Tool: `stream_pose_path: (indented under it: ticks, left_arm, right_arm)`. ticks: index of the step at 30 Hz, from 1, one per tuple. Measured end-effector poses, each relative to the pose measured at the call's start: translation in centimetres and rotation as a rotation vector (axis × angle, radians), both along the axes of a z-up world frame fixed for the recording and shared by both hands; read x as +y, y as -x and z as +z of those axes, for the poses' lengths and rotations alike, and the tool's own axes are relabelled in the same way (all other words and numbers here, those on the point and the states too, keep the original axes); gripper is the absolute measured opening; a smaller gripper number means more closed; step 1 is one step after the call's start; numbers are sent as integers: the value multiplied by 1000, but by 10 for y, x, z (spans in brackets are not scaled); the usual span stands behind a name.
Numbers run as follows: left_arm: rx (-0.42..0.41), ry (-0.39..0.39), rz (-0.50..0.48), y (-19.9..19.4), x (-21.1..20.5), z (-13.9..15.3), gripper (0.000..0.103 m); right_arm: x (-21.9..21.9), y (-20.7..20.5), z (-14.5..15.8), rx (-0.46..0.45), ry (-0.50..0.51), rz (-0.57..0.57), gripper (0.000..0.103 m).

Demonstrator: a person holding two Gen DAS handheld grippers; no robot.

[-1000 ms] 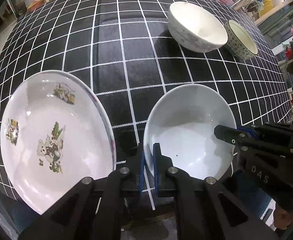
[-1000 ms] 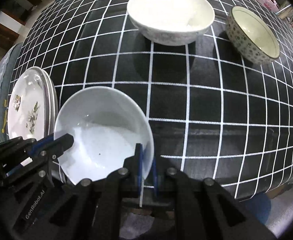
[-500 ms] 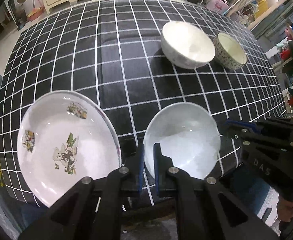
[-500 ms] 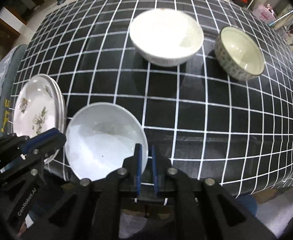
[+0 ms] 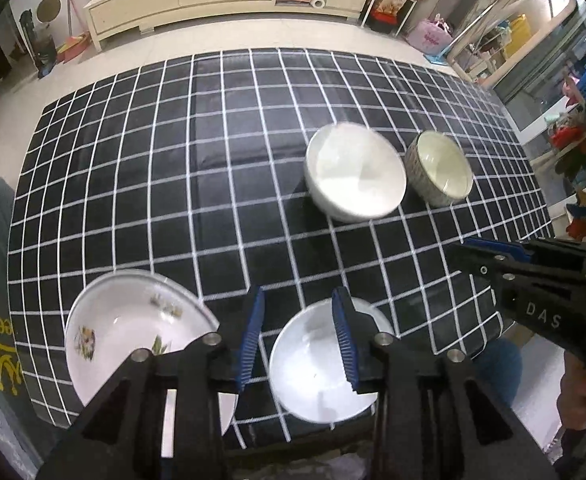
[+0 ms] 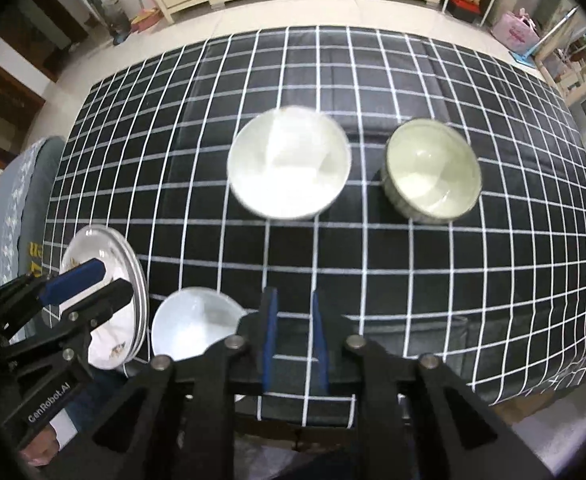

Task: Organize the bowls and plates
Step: 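Open both grippers and release the white bowl, then move both grippers to the second white bowl and close on its rim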

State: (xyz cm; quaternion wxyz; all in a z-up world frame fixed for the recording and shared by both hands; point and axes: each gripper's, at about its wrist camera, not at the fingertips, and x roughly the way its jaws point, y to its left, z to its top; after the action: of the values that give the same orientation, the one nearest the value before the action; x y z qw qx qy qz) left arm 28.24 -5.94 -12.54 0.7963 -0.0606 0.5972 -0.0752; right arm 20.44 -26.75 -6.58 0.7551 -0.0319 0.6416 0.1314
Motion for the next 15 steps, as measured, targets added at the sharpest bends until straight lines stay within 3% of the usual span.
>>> stream_pose_path:
  ticks: [9,15]
  left_arm:
    - [25,3,-18,-50,-17,-8,33]
    - [45,0,-19,-75,-23,-25,33]
  right_arm:
    - [-4,-41,-17,12,1,-22,39]
    - [-6,-63,-23,-4,18,-24,40]
